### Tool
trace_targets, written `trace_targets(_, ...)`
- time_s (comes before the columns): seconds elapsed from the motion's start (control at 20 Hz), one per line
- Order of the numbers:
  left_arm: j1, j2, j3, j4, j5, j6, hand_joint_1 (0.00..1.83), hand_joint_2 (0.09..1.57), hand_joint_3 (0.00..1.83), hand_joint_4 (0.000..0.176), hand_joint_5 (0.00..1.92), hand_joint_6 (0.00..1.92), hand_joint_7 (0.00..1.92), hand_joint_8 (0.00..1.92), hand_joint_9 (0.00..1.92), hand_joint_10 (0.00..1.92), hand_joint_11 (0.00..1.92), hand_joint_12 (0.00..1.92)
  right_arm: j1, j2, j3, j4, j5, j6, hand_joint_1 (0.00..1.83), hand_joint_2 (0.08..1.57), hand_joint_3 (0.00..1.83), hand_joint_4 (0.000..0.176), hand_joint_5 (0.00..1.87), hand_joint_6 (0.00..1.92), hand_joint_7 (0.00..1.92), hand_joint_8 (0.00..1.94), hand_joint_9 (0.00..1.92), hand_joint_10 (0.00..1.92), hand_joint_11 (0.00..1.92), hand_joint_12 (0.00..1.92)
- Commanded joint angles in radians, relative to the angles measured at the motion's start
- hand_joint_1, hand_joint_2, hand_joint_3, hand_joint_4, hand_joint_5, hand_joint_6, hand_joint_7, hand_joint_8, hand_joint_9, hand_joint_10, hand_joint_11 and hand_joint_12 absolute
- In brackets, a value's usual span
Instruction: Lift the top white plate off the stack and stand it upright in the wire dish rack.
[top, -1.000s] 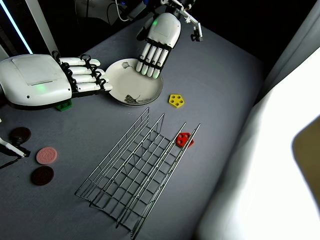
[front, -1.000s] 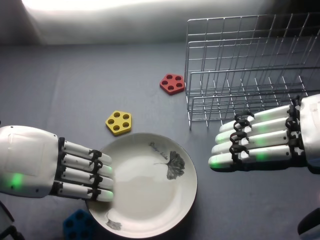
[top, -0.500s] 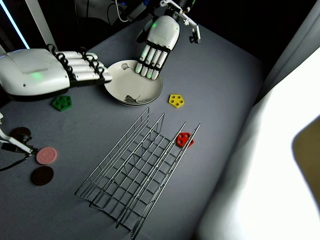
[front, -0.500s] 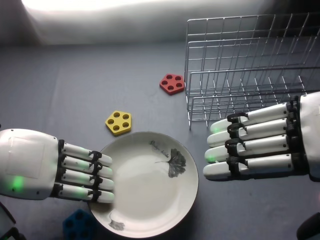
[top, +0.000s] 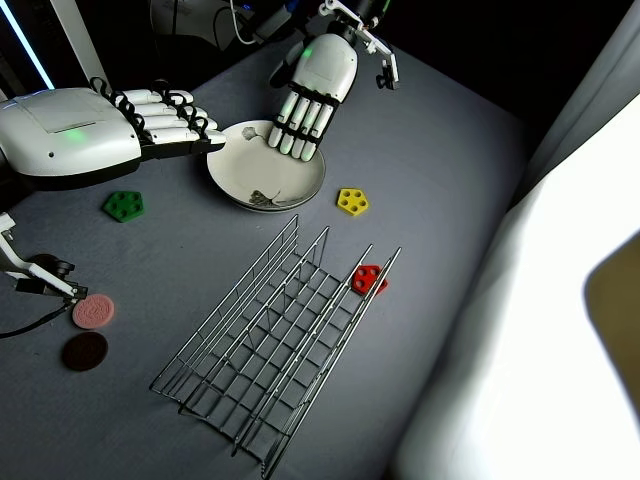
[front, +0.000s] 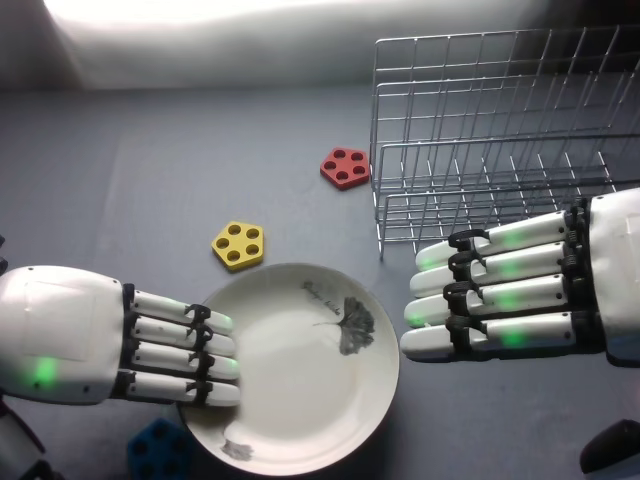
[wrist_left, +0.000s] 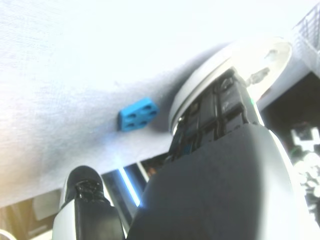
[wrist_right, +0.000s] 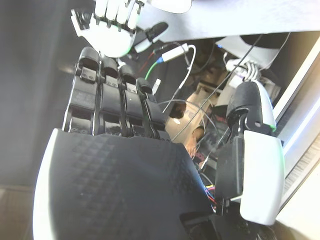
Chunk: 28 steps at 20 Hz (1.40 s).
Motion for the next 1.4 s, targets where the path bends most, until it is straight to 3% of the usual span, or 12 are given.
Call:
trace_targets(0.0, -0.004, -0.021, -0.002, -0.011, 0.002, -0.002, 0.18, 0.90, 0.00, 0.000, 0.01, 0.00, 0.03, 0.00, 0.04, 0.00, 0.10, 0.02, 0.006, 0.005, -0.004, 0.067, 0.076, -0.004, 0.49, 1.03, 0.00, 0.000, 0.04, 0.01, 0.13, 0.01, 0.16, 0.01, 0.18, 0.02)
trace_targets(0.5, -0.006, -0.142, 0.050, -0.029, 0.065, 0.001, 0.16, 0.90, 0.00, 0.000, 0.04, 0.01, 0.08, 0.01, 0.09, 0.01, 0.10, 0.02, 0.008, -0.013, -0.004, 0.067, 0.051, -0.004, 0.50, 1.02, 0.00, 0.000, 0.03, 0.00, 0.09, 0.00, 0.11, 0.00, 0.16, 0.00)
trace_targets(0.6, -0.010, -0.164, 0.063, -0.030, 0.071, 0.000, 0.16, 0.91, 0.00, 0.000, 0.04, 0.00, 0.09, 0.01, 0.09, 0.01, 0.11, 0.02, 0.008, -0.021, 0.000, 0.067, 0.043, -0.005, 0.82, 0.97, 0.00, 0.000, 0.06, 0.01, 0.12, 0.01, 0.15, 0.02, 0.20, 0.02)
trace_targets(0.7, -0.012, -0.176, 0.070, -0.038, 0.075, 0.000, 0.15, 0.91, 0.00, 0.000, 0.04, 0.00, 0.09, 0.01, 0.11, 0.01, 0.14, 0.03, 0.006, -0.032, 0.002, 0.068, 0.032, -0.029, 1.00, 0.94, 0.00, 0.000, 0.08, 0.01, 0.14, 0.01, 0.18, 0.01, 0.23, 0.03)
trace_targets(0.8, -0.014, -0.185, 0.072, -0.050, 0.078, 0.000, 0.17, 0.90, 0.00, 0.000, 0.05, 0.00, 0.10, 0.01, 0.10, 0.01, 0.12, 0.02, -0.002, -0.048, 0.002, 0.086, 0.010, -0.083, 1.09, 0.97, 0.00, 0.000, 0.10, 0.01, 0.13, 0.00, 0.17, 0.00, 0.23, 0.03)
trace_targets(1.05, -0.018, -0.187, 0.066, -0.051, 0.085, 0.000, 0.16, 0.91, 0.00, 0.000, 0.06, 0.01, 0.11, 0.01, 0.12, 0.01, 0.14, 0.03, -0.004, -0.091, 0.009, 0.116, -0.037, -0.087, 1.31, 0.99, 0.00, 0.000, 0.13, 0.00, 0.17, 0.00, 0.22, 0.00, 0.28, 0.04)
trace_targets(1.35, -0.021, -0.189, 0.066, -0.053, 0.089, 0.000, 0.14, 0.91, 0.00, 0.000, 0.05, 0.00, 0.07, 0.00, 0.05, 0.00, 0.08, 0.01, -0.004, -0.144, 0.019, 0.132, -0.086, -0.090, 1.33, 0.98, 0.00, 0.000, 0.18, 0.01, 0.19, 0.00, 0.23, 0.00, 0.30, 0.04)
